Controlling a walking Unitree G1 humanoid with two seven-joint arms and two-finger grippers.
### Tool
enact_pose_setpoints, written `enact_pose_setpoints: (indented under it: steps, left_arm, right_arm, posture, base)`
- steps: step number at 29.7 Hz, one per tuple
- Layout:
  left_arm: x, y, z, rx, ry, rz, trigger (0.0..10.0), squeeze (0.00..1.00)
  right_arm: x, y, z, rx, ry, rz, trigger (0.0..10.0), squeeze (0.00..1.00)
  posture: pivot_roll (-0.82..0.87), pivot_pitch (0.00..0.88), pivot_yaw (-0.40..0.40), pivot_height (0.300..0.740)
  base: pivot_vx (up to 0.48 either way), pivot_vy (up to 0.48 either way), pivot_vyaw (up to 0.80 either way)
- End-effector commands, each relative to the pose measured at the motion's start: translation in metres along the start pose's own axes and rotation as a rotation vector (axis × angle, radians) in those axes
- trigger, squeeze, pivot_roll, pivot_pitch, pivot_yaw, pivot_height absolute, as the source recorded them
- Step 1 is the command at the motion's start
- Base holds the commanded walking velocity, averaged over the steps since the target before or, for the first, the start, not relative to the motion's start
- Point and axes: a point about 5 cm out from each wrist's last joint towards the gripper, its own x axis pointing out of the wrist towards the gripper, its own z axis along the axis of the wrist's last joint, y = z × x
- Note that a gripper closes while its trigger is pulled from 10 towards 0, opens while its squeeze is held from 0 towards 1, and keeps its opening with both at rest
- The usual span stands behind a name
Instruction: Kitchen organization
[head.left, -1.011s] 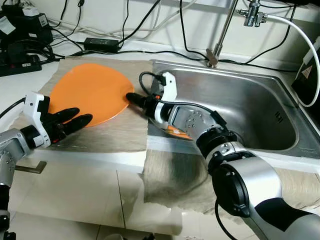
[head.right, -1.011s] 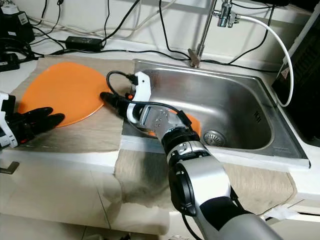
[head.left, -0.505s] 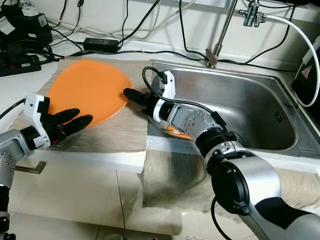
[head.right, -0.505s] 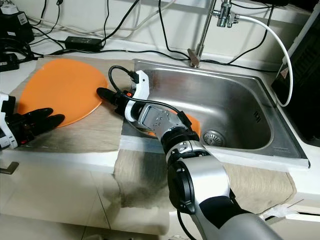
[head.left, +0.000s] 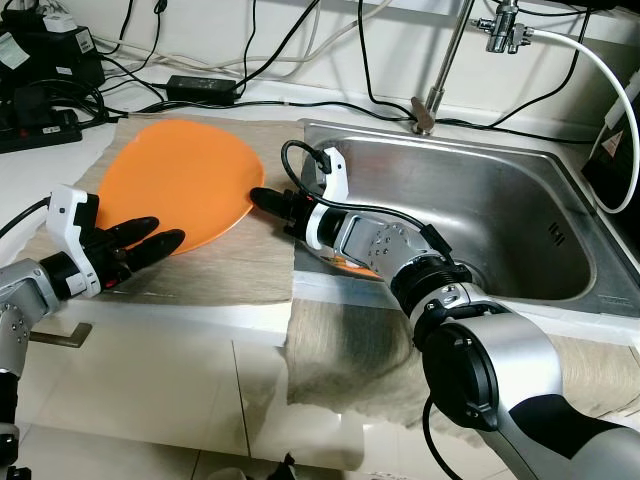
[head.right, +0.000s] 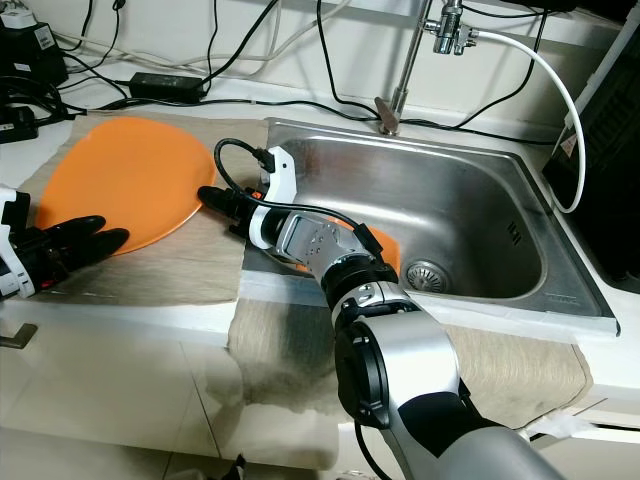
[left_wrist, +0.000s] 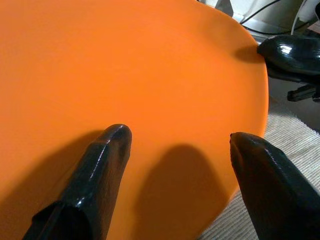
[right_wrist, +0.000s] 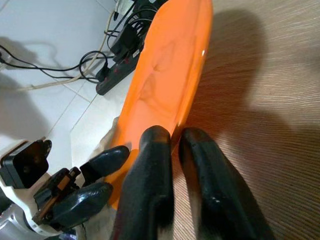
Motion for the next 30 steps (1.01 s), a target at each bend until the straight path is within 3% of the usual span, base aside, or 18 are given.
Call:
enact_pose_setpoints:
  steps: [1,13,19,27,30]
  left_arm:
    - [0.005,-0.005,-0.028,-0.081,0.097,-0.022,10.0,0.00]
    - [0.007,-0.007,-0.024,-0.055,0.085,-0.030,10.0,0.00]
    - [0.012,-0.026,0.018,0.033,-0.122,-0.101,10.0,0.00]
    - [0.014,-0.049,0.049,0.131,-0.195,-0.176,10.0,0.00]
    - [0.013,-0.056,0.070,0.175,-0.254,-0.181,10.0,0.00]
  right_arm:
    - [0.001,0.002,0.002,0.020,-0.013,0.010,0.0,0.00]
    - [-0.001,0.000,0.005,0.048,-0.045,0.003,0.0,0.00]
    - [-0.007,-0.005,0.017,0.099,-0.130,-0.013,0.0,0.00]
    - [-0.016,-0.010,0.029,0.100,-0.177,-0.015,0.0,0.00]
    - [-0.024,-0.014,0.038,0.062,-0.182,-0.009,0.0,0.00]
  posture:
    - [-0.03,0.000,-0.104,0.740]
    - [-0.03,0.000,-0.103,0.740]
    - [-0.03,0.000,-0.102,0.740]
    - [-0.03,0.000,-0.104,0.740]
    - [-0.03,0.000,-0.104,0.740]
  base:
    - [0.000,0.000,0.00]
    - [0.000,0.000,0.00]
    - [0.000,0.000,0.00]
    - [0.000,0.000,0.00]
    - [0.000,0.000,0.00]
